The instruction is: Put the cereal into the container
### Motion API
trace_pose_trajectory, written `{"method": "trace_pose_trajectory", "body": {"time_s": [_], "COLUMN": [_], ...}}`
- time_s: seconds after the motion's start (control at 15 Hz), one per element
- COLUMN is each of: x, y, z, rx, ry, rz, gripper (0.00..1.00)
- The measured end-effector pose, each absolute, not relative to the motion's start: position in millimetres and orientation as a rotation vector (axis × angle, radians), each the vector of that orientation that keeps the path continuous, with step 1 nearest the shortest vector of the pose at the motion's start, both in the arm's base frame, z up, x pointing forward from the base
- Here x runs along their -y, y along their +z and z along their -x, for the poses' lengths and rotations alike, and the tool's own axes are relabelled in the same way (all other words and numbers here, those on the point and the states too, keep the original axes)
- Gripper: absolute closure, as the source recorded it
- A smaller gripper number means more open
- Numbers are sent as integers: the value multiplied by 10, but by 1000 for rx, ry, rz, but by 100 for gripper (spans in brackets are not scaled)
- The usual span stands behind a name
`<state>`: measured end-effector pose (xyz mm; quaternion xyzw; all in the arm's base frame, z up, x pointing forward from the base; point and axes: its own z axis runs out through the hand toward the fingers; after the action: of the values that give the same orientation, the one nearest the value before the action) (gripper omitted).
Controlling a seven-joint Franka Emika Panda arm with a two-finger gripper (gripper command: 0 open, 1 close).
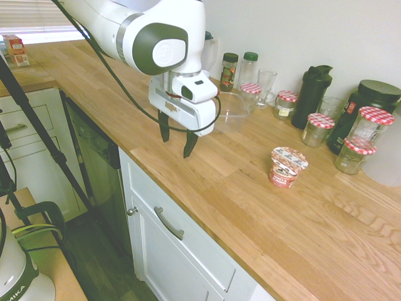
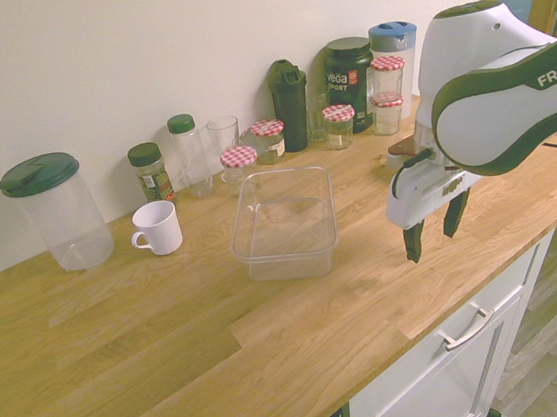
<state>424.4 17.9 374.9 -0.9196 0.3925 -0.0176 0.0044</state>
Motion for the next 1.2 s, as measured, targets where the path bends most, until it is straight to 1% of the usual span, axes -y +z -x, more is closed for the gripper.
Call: {"method": "trace_pose_trajectory", "body": {"time_s": [0.33, 0.8, 1.0, 1.2], "x": [-98, 621, 1004, 1308], "y": [3834, 4191, 4185, 4061], "z": [-4284, -4114, -4190, -4431], "rx": [-1285, -1516, -1657, -1758], "ry": [-108, -420, -496, -522], "rz": [2788, 2515, 2408, 2355], "gripper": [0, 0, 0, 0]}}
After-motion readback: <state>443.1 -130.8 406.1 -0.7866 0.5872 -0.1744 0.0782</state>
